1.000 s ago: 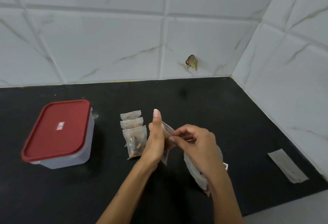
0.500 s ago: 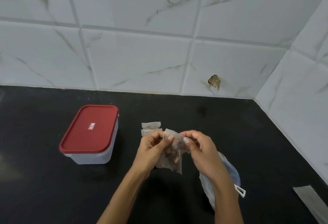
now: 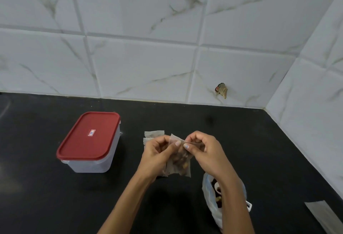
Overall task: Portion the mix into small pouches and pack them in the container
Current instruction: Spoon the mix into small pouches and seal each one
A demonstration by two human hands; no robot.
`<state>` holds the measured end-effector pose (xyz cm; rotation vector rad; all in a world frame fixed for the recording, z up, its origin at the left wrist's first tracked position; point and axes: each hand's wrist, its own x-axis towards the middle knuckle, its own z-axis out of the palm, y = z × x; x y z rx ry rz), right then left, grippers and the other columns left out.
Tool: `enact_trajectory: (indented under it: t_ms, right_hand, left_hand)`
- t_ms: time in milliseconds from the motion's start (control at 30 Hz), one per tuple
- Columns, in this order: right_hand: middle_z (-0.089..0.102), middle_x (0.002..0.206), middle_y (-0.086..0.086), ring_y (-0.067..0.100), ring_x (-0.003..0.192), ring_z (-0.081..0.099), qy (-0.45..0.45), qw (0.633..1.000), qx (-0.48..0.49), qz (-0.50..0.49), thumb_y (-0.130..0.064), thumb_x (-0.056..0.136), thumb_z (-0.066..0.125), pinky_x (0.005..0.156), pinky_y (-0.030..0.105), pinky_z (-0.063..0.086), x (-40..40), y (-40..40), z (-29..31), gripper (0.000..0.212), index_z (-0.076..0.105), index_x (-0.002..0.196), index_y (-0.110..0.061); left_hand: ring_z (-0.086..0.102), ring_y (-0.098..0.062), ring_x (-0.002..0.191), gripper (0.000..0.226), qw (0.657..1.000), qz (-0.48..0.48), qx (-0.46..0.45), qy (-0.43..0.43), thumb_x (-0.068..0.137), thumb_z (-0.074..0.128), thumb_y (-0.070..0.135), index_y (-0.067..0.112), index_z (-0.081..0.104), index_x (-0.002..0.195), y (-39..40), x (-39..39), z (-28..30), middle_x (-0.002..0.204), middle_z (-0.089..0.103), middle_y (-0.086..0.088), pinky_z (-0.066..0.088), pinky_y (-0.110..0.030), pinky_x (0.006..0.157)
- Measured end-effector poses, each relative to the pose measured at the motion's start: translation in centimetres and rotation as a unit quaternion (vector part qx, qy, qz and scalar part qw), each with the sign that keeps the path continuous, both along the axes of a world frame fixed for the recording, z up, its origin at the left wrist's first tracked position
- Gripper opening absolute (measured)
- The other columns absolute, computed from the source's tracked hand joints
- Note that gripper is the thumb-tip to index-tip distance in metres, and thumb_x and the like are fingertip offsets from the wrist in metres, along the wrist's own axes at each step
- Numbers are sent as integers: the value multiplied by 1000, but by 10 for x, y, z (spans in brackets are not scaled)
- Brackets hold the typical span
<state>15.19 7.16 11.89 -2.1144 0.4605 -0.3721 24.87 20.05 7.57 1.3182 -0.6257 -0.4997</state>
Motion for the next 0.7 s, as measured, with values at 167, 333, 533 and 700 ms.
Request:
enact_trajectory:
  t_ms: [167,333,533,700]
  right_hand:
    - [62,87,-10,2,80,59,34,999,-6,25,-19,94,58,65,15,44,11,0,-1,8,62,90,-24]
    - [67,79,-7,3,75,63,-13,998,56,6,-15,90,63,64,17,48,20,-1,1,12,68,82,-22]
    - [63,79,-9,0,74,57,-1,997,72,35,-21,92,59,66,17,44,23,1,-4,10,67,86,-23]
    - [64,83,-7,-1,74,58,-3,997,70,46,-25,95,55,65,18,45,22,1,-5,10,64,90,-22]
  left_hand:
    - [70,-29,87,30,1000,-21,8,8,80,69,19,-5,69,98,-1,10,1,92,71,-20,58,-34,77]
    - [71,-27,89,27,999,-41,5,34,80,69,15,-4,71,99,2,19,4,93,73,-18,57,-31,77]
    - [71,-28,85,10,999,-17,2,28,83,68,2,0,74,91,2,24,0,89,73,-19,57,-35,76]
    - [71,-25,85,12,1000,3,-9,29,85,68,9,1,73,93,4,22,-2,88,74,-14,56,-33,75]
